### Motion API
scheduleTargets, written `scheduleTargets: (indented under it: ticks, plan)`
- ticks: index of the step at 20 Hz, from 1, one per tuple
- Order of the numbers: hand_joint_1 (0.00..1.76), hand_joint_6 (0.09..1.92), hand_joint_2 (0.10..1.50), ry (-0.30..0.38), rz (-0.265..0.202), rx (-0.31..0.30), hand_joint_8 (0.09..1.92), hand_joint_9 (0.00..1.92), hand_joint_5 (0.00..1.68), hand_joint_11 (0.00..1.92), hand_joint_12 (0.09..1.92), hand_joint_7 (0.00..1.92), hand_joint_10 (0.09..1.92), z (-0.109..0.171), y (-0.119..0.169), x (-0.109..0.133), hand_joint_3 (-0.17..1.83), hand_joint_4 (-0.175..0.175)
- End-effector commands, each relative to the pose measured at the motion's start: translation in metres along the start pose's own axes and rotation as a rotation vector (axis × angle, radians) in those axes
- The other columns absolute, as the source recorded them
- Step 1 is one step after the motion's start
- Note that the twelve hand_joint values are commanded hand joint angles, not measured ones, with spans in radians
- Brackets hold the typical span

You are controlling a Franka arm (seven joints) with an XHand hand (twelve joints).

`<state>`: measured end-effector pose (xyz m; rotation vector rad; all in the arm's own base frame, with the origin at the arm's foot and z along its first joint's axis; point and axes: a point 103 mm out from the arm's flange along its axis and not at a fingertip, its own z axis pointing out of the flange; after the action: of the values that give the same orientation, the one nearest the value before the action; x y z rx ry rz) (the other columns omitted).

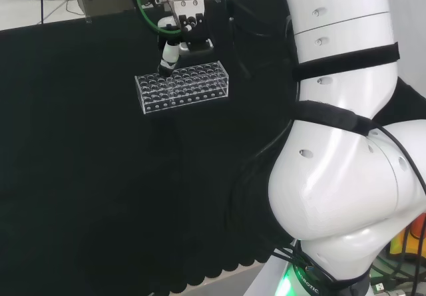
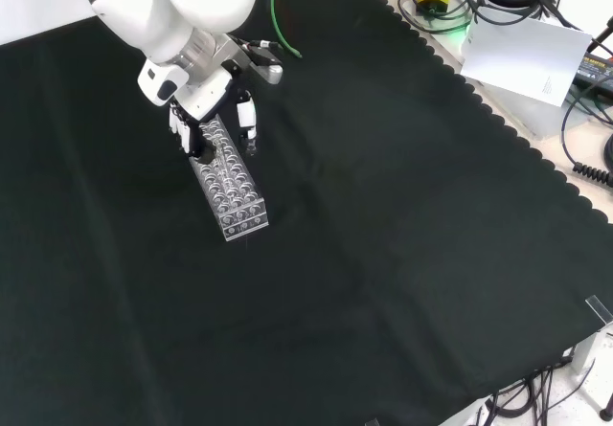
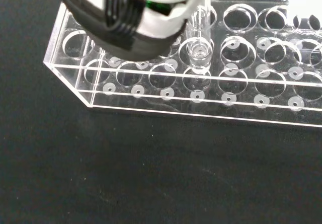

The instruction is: Pick up the test tube.

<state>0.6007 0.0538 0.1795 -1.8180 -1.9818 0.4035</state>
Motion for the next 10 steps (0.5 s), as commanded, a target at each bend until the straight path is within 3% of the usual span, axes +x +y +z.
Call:
scheduleTargets:
  ticks: [1,4,10]
  plan:
    - [1.16,0.86,0.76,-0.013,-0.001,-0.037,0.79,0.99,0.91,0.77,1.25,1.18,0.67,-0.0093,0.0098,0.0069,0.58,-0.163]
    - [1.16,0.93,0.99,-0.009,-0.008,-0.054,0.77,1.05,1.01,0.81,1.24,1.23,0.65,-0.0095,0.0105,0.0089,0.2,-0.165]
    - [1.27,0.86,1.04,-0.023,-0.016,-0.054,0.84,1.14,1.06,0.9,1.19,1.13,0.63,-0.0086,0.0139,0.0126,0.04,-0.175]
